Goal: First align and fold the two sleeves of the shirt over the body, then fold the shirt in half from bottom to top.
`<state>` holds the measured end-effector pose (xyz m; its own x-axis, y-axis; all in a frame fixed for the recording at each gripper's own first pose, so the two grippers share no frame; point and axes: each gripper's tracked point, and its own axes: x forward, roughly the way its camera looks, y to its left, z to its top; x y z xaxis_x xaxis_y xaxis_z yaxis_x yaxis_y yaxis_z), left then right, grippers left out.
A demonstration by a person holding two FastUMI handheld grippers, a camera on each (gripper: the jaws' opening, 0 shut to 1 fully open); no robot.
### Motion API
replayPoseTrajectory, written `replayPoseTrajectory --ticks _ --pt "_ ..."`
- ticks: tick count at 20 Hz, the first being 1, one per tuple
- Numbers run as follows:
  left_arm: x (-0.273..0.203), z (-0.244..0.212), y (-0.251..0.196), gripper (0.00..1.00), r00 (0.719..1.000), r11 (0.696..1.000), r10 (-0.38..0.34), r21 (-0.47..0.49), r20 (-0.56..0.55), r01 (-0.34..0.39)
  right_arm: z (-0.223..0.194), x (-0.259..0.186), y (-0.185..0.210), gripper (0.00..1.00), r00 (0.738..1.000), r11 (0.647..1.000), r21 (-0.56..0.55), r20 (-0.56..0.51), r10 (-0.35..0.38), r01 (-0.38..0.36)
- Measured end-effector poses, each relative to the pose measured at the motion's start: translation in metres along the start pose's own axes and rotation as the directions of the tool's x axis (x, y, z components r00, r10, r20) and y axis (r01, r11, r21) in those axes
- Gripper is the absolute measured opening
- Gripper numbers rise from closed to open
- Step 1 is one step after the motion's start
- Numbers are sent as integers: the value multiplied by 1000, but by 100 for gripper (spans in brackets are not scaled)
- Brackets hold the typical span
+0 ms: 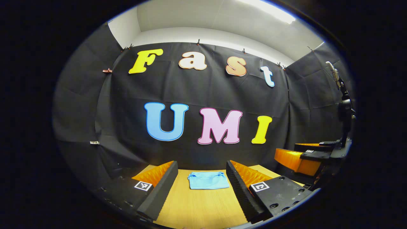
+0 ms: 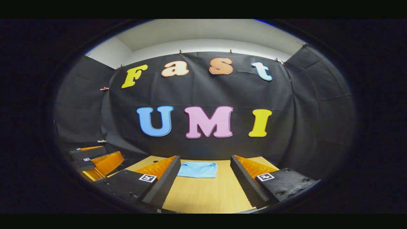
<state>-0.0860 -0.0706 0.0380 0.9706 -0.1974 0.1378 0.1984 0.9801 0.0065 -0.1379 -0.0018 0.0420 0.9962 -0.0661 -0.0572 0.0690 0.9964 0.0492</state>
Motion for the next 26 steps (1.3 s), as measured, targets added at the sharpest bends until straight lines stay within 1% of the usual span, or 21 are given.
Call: replayPoseTrajectory --ticks 3,5,13,14,16,19,26 --pt "-1 -2 -2 97 1000 1000 -23 -4 -16 23 -2 0 -4 98 1000 1000 10 -6 -26 27" --pt "-2 -1 3 96 1000 1000 -23 -8 -15 23 -5 -1 -4 98 999 999 -1 -9 -36 36" --pt "-1 -11 11 97 998 999 -36 -23 -48 35 -12 -7 6 98 999 999 -32 -28 -45 44" --pt "0 -11 12 97 998 999 -40 -20 -50 39 -12 -7 8 100 999 999 -29 -28 -45 44" --pt "2 -13 13 97 998 999 -44 -18 -55 43 -13 -8 9 98 998 999 -29 -32 -47 46" --pt "4 -15 18 97 998 999 -30 -14 -55 29 -14 -8 7 98 998 998 -33 -35 -51 50" --pt "9 -22 17 97 997 999 -27 -24 -71 25 -16 -4 5 98 998 998 -35 -43 -50 49"
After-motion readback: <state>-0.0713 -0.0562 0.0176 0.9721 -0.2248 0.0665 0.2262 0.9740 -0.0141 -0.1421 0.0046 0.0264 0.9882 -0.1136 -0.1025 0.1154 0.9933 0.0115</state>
